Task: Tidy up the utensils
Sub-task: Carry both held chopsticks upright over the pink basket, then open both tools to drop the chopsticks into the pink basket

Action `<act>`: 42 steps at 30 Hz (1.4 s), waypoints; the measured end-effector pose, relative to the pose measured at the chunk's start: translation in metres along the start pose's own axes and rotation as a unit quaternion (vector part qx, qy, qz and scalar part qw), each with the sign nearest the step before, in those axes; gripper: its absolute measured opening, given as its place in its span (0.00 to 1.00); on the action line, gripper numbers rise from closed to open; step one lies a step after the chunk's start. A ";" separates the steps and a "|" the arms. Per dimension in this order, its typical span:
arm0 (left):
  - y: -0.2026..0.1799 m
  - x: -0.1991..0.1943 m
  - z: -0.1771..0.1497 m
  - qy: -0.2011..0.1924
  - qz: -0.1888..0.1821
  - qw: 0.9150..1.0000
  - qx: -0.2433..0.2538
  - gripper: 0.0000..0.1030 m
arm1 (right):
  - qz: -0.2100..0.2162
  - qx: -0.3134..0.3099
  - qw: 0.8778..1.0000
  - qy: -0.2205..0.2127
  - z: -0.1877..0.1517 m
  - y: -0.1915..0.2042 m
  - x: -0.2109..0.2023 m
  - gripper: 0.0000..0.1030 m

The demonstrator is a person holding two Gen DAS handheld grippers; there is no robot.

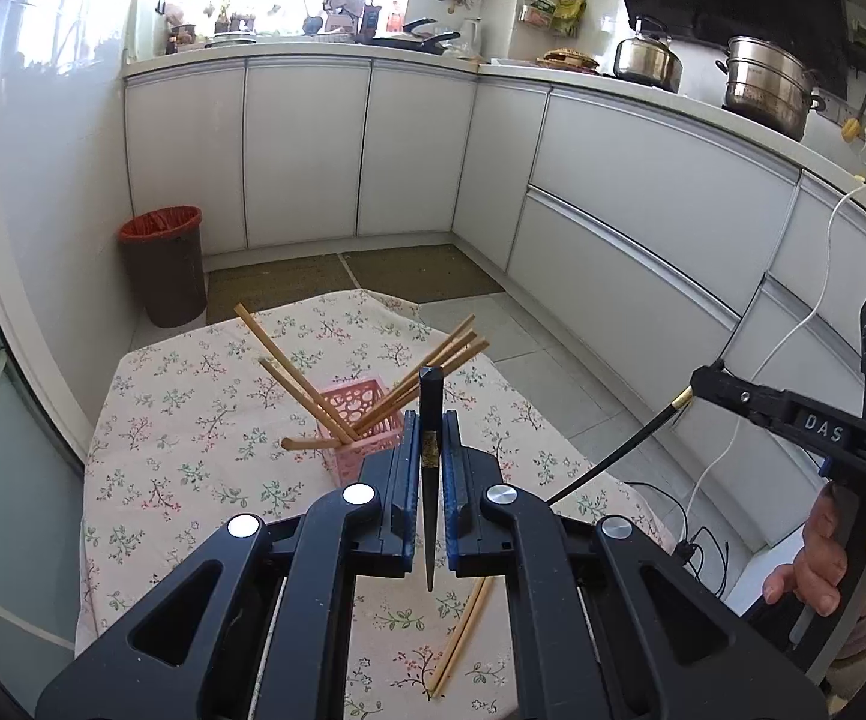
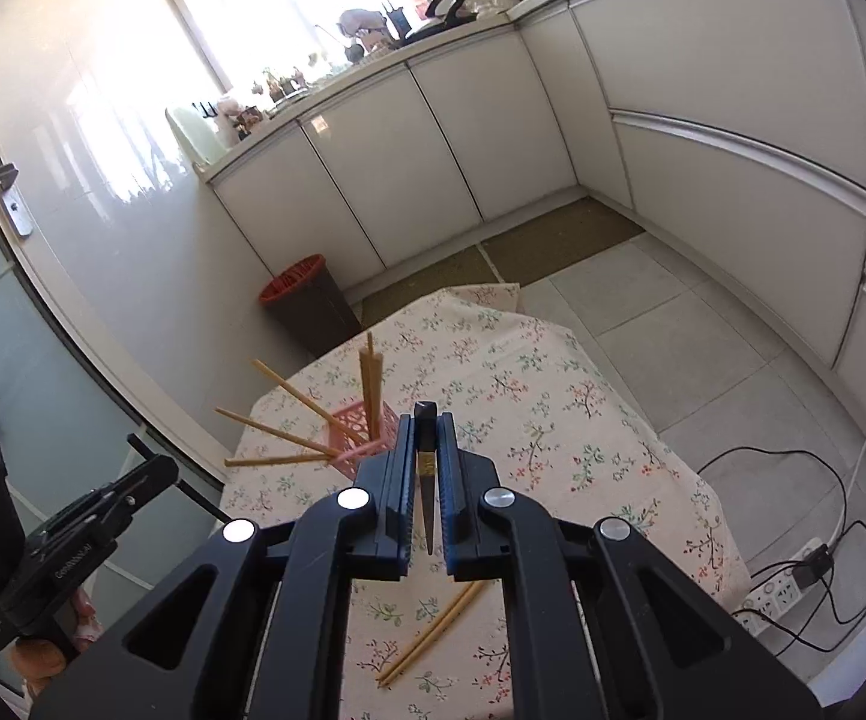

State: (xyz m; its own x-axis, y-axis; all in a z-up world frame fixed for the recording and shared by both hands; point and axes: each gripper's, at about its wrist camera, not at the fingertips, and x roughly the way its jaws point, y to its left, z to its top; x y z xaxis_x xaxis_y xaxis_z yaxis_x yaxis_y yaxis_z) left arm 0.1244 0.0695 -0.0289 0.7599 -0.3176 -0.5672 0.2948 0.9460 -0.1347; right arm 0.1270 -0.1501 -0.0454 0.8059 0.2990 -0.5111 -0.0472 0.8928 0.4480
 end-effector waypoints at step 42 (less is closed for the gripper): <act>0.067 0.032 0.073 -0.112 0.084 0.981 -0.135 0.22 | 0.029 -0.087 0.995 -0.040 0.061 0.090 0.165 0.09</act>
State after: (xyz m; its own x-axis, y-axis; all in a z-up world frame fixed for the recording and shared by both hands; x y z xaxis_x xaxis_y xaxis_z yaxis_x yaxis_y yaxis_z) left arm 0.2108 0.1184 0.0034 0.9021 -0.1335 -0.4103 0.0136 0.9593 -0.2821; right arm 0.2917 -0.0411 -0.0446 0.8430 0.3308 -0.4242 -0.1915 0.9215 0.3379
